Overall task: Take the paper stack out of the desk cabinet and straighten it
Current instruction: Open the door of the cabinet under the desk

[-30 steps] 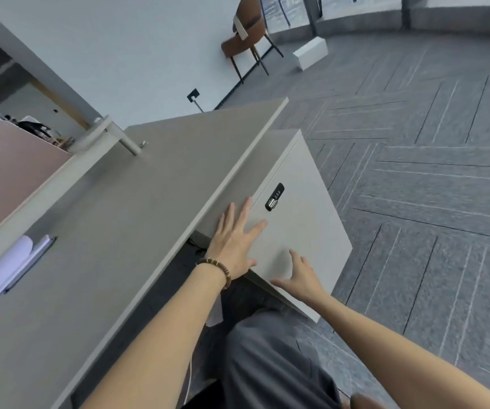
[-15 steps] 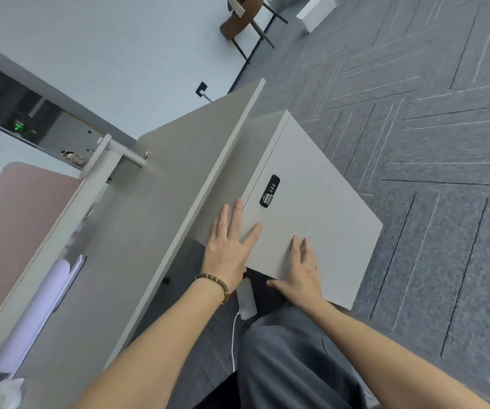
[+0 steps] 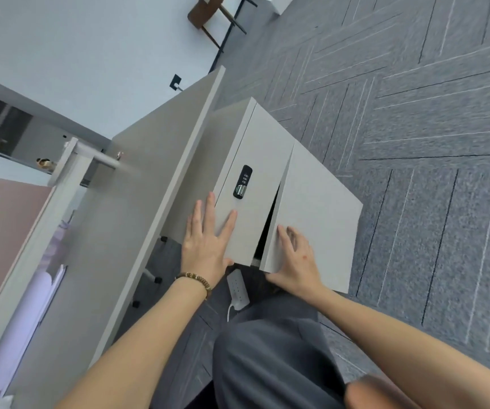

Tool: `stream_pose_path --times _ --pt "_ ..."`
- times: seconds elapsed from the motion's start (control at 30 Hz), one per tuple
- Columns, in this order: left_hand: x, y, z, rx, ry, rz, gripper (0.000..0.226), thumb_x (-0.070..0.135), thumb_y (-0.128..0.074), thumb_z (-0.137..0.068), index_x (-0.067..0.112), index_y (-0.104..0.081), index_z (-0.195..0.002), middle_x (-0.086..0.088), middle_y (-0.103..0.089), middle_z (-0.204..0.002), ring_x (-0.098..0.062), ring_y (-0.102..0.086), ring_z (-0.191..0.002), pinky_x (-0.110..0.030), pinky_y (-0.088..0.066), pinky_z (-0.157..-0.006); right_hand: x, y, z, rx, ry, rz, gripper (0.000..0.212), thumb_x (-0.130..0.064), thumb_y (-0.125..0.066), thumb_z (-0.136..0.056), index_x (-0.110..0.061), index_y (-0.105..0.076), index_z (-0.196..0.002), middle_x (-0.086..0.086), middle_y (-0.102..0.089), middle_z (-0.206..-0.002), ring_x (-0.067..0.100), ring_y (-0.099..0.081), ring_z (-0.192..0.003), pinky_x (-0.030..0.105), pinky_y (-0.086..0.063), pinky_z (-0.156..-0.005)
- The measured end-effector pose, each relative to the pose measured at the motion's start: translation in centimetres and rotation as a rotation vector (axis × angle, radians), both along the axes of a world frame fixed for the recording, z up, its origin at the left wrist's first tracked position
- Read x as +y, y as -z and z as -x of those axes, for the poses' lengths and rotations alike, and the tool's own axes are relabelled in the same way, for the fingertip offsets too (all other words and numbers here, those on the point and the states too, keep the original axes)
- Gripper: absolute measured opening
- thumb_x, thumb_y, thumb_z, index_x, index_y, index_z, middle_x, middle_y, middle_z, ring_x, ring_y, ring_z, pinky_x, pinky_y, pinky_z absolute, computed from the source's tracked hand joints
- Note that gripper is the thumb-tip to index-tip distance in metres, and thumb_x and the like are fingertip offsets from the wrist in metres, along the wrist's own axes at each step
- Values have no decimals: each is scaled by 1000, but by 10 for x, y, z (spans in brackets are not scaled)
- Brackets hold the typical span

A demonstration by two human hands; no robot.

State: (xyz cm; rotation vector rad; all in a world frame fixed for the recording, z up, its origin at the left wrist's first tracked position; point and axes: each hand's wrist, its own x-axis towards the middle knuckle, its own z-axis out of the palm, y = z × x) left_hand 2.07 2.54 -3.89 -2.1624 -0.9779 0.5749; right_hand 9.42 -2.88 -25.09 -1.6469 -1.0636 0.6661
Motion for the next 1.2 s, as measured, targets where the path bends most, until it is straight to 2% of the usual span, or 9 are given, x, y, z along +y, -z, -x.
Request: stream_pose_path --times 0.13,0.3,0.43,0.57,0.73,0.83,0.93,1.03,1.2 --pt "-3 0 -1 -15 -17 -11 114 51 -80 -69 34 -8 -156 -19 19 -163 -42 5 -151 -51 -19 -120 -38 5 -42 -64 -73 -154 93 -38 -73 -60 -24 -42 -147 9 -45 -134 25 -48 -122 39 -52 -97" --pt "-8 -3 -8 10 -42 -18 112 54 -77 -72 34 -6 -156 -19 23 -162 -42 8 -151 -49 -15 -121 -84 1 -114 -10 -213 -83 93 -36 -74 -63 -34 -40 -150 -6 -44 -141 10 -45 -131 28 -44 -107" --pt "-11 -5 -10 -2 -67 -21 113 51 -82 -66 33 -15 -156 -19 18 -163 -42 3 -151 -49 -14 -120 -109 -11 -167 67 -268 -47 93 -25 -72 -59 -34 -43 -147 -15 -50 -142 6 -51 -127 30 -46 -106" --pt "-11 -4 -11 -7 -75 -22 113 51 -82 -67 34 -13 -156 -17 24 -161 -42 3 -151 -48 -11 -119 -123 -20 -219 126 -288 7 87 -9 -74 -64 -33 -50 -144 -12 -55 -132 2 -56 -118 27 -50 -102" --pt "-9 -3 -10 -14 -75 -30 113 51 -82 -68 36 -11 -155 -16 31 -159 -40 5 -151 -47 -11 -118 -119 -32 -267 -162 -161 75 70 -8 -69 -77 -35 -55 -140 -11 -53 -102 6 -57 -86 34 -54 -75" --pt "-7 0 -9 -20 -71 -25 114 51 -81 -68 36 -10 -155 -15 38 -156 -40 7 -151 -47 -10 -119 -114 -46 -280 -344 -39 159 63 -9 -59 -78 -34 -57 -136 -2 -60 -108 25 -62 -91 33 -44 -68" --pt "-7 2 -9 -11 -73 -17 112 51 -78 -72 37 -4 -155 -13 50 -148 -40 11 -150 -47 -8 -120 -106 -54 -280 -571 114 268 54 -24 -64 -83 -23 -56 -136 9 -63 -115 35 -61 -103 43 -48 -84" --pt "-5 3 -8 -26 -61 -38 113 52 -81 -68 37 -10 -155 -13 48 -149 -41 7 -151 -47 -6 -118 -93 -53 -273 -762 219 369 95 -66 -71 -68 -10 -49 -141 15 -61 -122 40 -50 -122 69 -22 -109" --pt "-4 5 -7 -37 -76 -32 114 49 -81 -69 38 -7 -155 -12 46 -150 -40 8 -151 -47 -9 -119 -68 -51 -275 -809 273 453 122 -85 -55 -62 -7 -31 -152 28 -36 -147 48 -21 -143 79 1 -107"
